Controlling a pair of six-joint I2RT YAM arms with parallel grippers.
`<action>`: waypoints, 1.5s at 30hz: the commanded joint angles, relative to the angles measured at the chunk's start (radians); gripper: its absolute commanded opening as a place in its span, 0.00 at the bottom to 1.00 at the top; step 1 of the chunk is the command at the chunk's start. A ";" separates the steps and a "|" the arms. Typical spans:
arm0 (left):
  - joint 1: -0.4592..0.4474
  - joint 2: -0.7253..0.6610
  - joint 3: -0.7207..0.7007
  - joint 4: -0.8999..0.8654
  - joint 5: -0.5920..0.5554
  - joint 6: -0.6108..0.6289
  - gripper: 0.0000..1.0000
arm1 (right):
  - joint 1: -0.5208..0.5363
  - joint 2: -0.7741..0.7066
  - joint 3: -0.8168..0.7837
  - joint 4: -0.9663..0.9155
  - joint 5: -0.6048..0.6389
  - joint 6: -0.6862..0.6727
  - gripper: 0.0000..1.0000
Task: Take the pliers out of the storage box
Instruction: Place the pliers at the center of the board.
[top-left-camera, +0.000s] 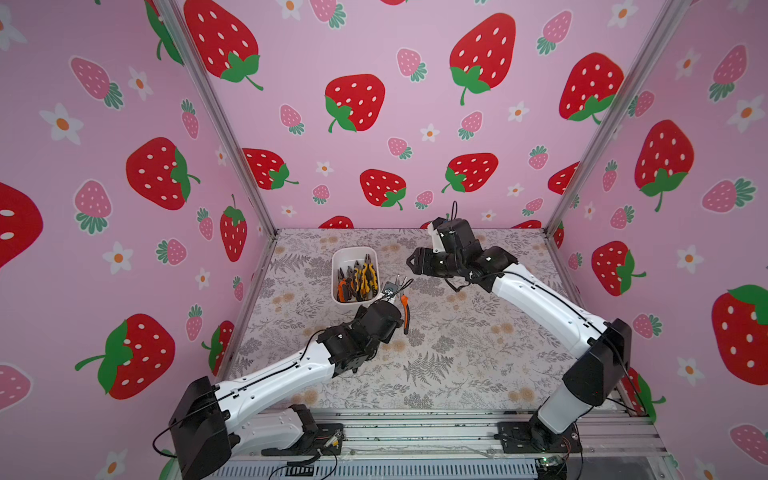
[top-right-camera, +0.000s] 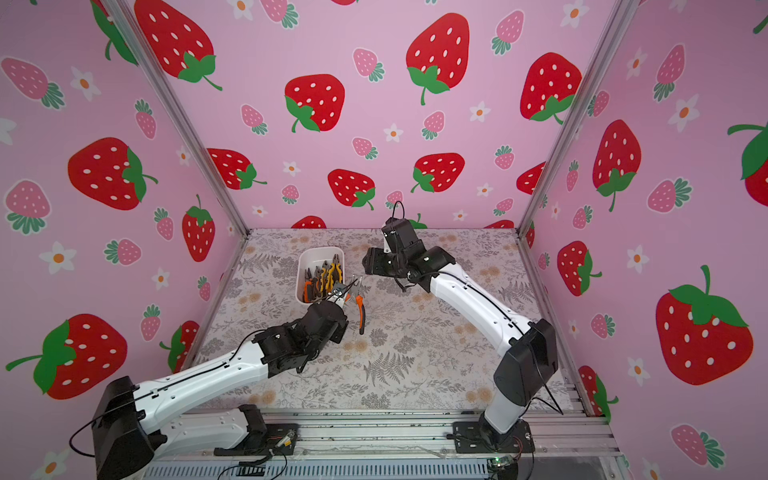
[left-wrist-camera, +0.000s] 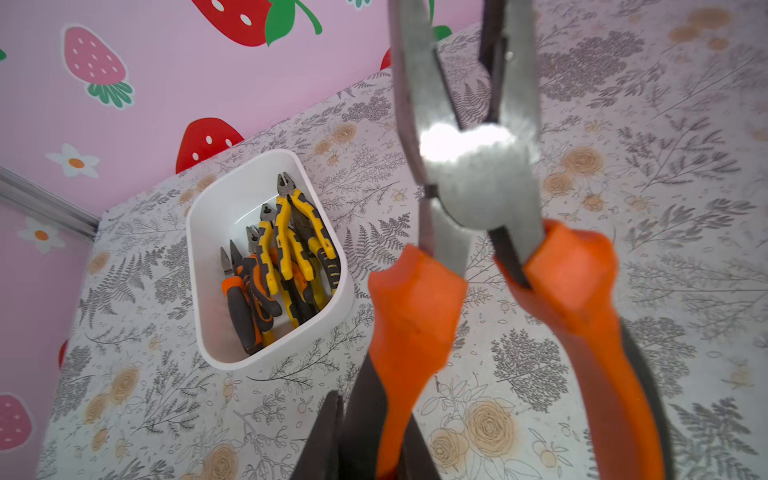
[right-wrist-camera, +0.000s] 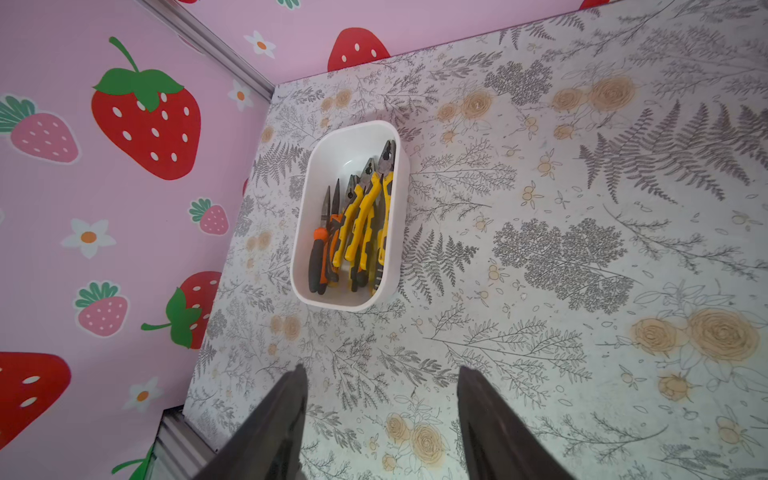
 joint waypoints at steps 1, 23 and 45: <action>-0.004 0.050 0.098 0.034 -0.139 0.038 0.00 | -0.001 -0.051 -0.030 0.032 -0.077 0.077 0.62; -0.032 0.142 0.149 0.019 -0.244 0.043 0.00 | 0.032 -0.002 -0.084 0.057 -0.185 0.162 0.54; -0.041 0.087 0.115 0.056 -0.119 0.019 0.00 | 0.086 -0.017 -0.181 0.251 -0.270 0.215 0.54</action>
